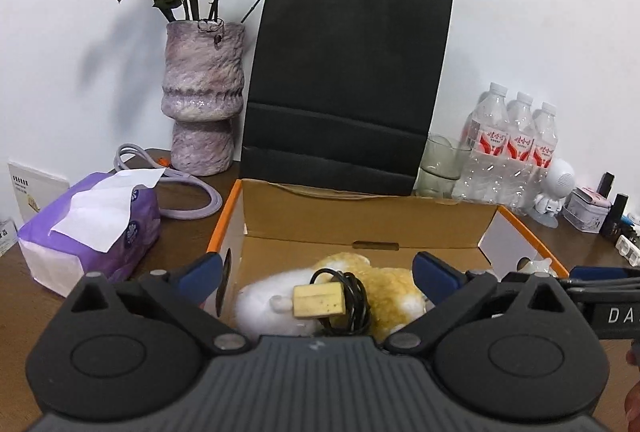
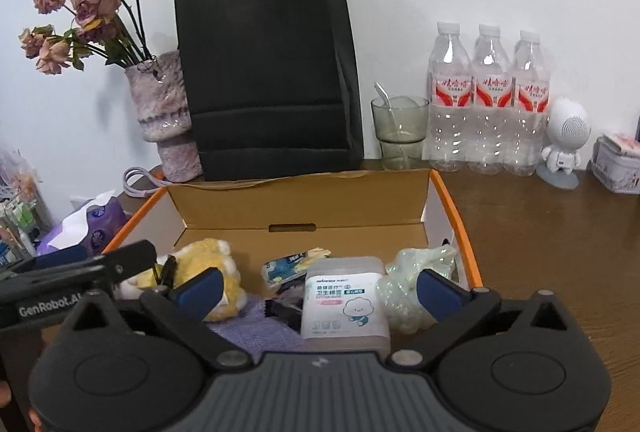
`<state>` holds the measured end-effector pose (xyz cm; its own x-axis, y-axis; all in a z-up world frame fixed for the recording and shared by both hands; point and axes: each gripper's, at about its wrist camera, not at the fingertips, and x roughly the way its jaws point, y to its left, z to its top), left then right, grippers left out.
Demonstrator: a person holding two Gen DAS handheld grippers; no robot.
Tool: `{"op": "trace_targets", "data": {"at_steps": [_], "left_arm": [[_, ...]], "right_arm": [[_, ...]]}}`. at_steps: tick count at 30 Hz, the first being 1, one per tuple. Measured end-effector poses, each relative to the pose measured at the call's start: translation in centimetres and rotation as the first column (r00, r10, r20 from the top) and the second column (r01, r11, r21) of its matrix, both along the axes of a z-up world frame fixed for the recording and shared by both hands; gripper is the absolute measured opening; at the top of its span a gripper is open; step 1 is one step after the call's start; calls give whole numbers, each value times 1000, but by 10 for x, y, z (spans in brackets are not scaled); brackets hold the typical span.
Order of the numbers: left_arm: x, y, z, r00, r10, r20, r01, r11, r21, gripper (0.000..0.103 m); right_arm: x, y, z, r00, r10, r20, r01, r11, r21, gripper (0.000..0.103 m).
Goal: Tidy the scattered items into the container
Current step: 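Lower the cream bar and black item into the box and open both grippers, then withdraw both grippers from the box toward the white disc and clear packet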
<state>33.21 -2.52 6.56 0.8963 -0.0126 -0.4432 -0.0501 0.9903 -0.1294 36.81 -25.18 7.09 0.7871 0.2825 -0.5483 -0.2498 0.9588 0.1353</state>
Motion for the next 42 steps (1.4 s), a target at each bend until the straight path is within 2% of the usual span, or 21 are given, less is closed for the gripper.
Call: {"op": "trace_targets", "data": {"at_steps": [10,17,25,34,38,42], "left_arm": [[-9,1,8,1000,9,28,-9,1000,2,103],[-31,4,18,997,33,68,-32,999,-9,103],[-64,4,13,998,-4,63,4,1000,4,103],[-102,9,-12,998,-64,23,64,998,26,103],[-106,0,-31,994,-110,-26,110,993,32,103],[-105,-4,-48,991,-113,-70,115,993,25,103]], "right_arm": [[-5,0,7,1000,10,16,-10,1000,-2,103],[-20,1,18,998,31,49,-31,1000,-3,103],[-51,-10,19,997,39,72,-36,998,-47,103],[-92,-31,-21,998,63,10,-61,990,-129,103],[-93,-24,-43,994,93,-50,-99,983,-155,103],[-90,-11,-59,992,110,-64,-121,970,-209,101]]}}
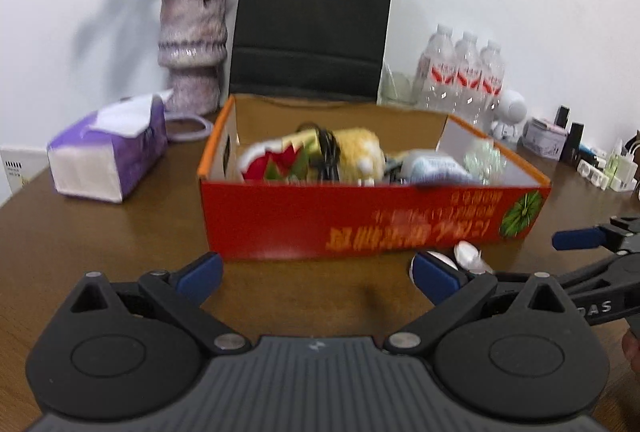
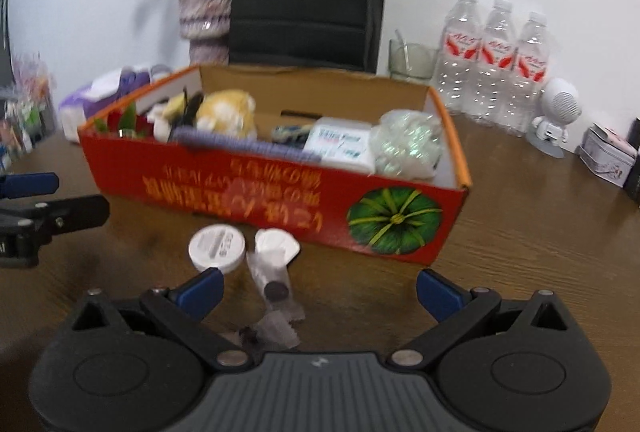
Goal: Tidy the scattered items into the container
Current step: 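Withdraw both grippers from the box toward the white disc and clear packet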
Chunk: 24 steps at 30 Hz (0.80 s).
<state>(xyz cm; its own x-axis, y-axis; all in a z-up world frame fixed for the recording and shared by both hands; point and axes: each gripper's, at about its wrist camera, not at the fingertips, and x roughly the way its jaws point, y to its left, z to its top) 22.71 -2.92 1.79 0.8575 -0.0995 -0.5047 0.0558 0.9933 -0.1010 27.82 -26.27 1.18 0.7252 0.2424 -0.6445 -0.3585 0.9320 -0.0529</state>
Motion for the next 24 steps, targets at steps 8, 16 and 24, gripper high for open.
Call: {"op": "trace_targets", "data": {"at_steps": [8,16,24], "left_arm": [[5,-1,-8,999,-10,-31,10,1000,-1,103],[15,-30,-11,997,-62,-51,64,997,42,103],[39,-74,-17,993,-79,-86,88,990,112,103]], "right_arm": [[8,1,-11,1000,15,-22,-13,999,45,59],[9,-17,-6,999,1,-41,3,996,89,17],[15,-43,1,997,-76,-30,80,985,154,17]]}}
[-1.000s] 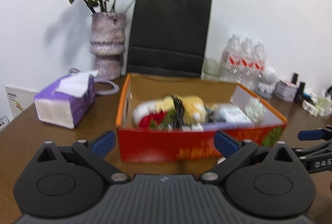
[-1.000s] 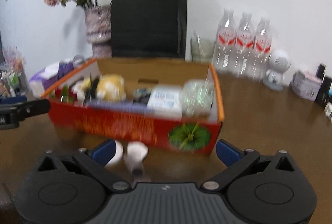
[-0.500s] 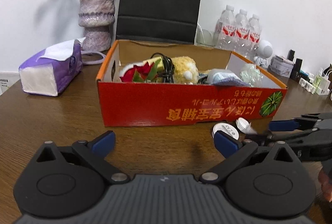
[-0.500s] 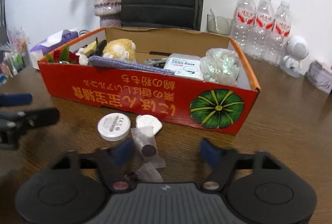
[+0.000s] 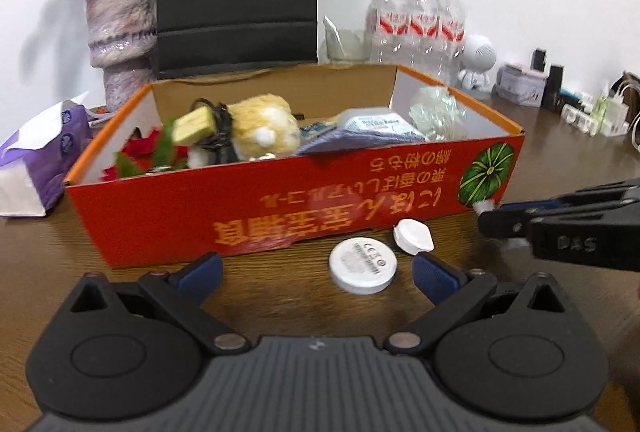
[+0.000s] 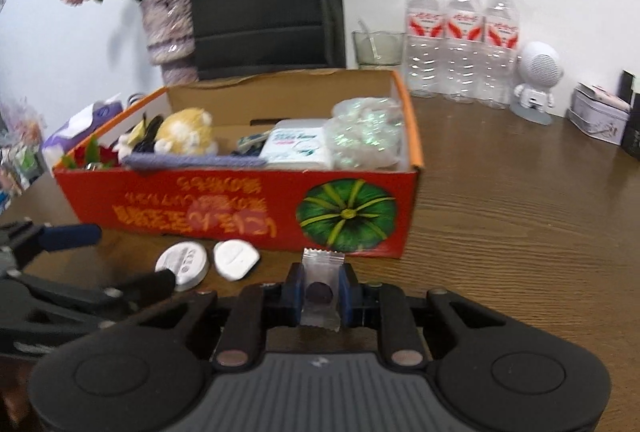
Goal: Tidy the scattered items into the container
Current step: 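Grasp the white round disc with the left gripper while the right grasps a clear packet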
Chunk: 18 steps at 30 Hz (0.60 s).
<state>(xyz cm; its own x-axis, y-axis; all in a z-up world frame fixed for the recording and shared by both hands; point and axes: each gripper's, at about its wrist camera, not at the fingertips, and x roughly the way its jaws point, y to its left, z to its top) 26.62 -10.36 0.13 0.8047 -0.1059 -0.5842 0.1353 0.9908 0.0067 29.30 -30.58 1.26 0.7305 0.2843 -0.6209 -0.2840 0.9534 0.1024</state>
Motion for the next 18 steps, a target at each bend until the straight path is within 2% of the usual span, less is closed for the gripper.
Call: {"op": "trace_targets", "data": {"at_steps": [3,5,7,8,10,18], "left_arm": [[8,-7,-4,999,13,-30,-13,1000,8,103],[10,-8,-5,999,22,-31,-22,1000,-9,98],[12,-9,-6,999,20,-40,-21,1000,-15,74],[12,-9,-6,999,18,-40,-19,1000,-14,70],[8,-9,-4,1000,-13,-28,12,1000,-18,41],[-9,-2,0,1000,-29,-2,29,998,-54,40]], "right_arm": [[-1,-5,5,1000,-17,12,17,1000,19,18],[-1,-7,6,1000,-20,15,19,999,28,18],[0,-8,6,1000,-21,13,21,999,33,18],[1,-8,6,1000,-23,11,22,999,35,18],[0,-9,7,1000,-26,9,26,999,40,18],[-8,-6,14,999,-8,36,6,999,50,18]]}}
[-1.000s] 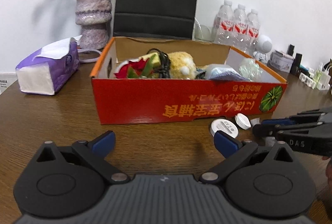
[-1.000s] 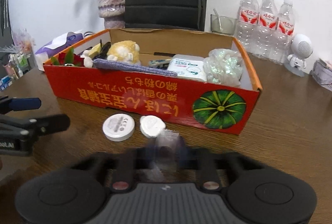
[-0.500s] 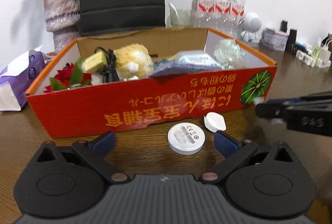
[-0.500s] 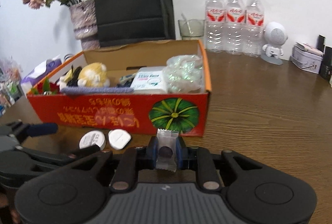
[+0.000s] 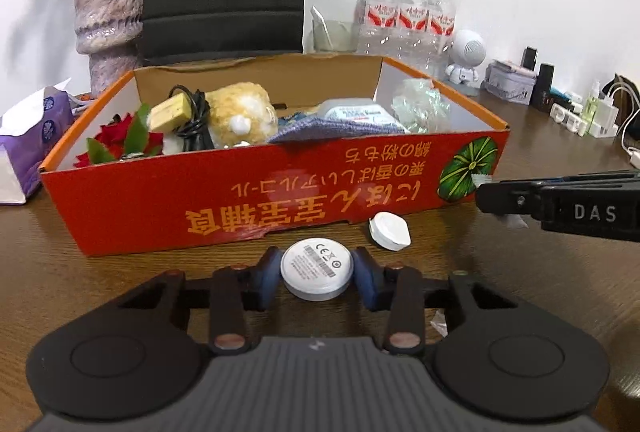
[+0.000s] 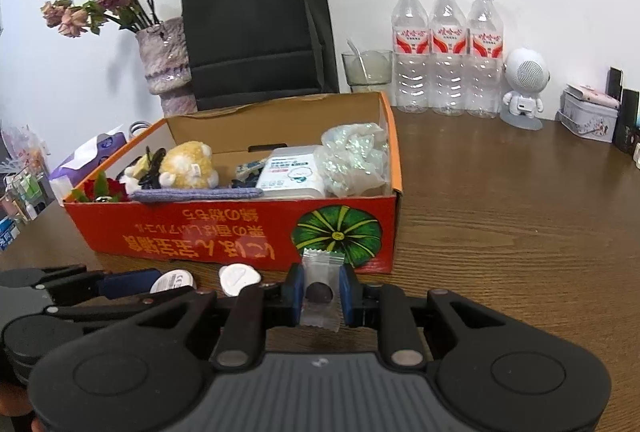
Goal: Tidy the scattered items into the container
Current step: 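Grasp the white round disc with the left gripper while the right grasps a clear packet, then carry the white disc and clear packet into the box and open both grippers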
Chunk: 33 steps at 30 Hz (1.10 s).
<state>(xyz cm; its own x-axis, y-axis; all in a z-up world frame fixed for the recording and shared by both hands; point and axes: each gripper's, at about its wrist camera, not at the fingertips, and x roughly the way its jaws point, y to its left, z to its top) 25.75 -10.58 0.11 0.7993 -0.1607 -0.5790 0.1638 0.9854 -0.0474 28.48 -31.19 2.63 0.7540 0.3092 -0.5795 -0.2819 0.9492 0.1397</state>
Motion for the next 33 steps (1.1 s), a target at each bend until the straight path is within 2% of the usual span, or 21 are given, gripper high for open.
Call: {"op": "trace_targets", "data": {"at_steps": [10,15,23,28,33], "left_arm": [[-36,20,30,994,6,108,-1,999,-48,40],[-42,37,58,984,33,175,-16,995,-97,40],[-15,55,97,958,89,271,-47,986,-158,40],[9,61,96,951,130,279,-74,977,-202,40],[40,71,88,951,172,257,-119,970,-211,40]], "right_arm": [[-12,11,8,999,42,22,-42,999,15,18],[-23,23,29,993,78,88,-80,997,20,18],[0,50,69,980,86,177,-91,996,20,18],[28,66,78,980,61,191,-69,997,37,18],[56,75,70,986,45,161,-48,999,17,18]]}}
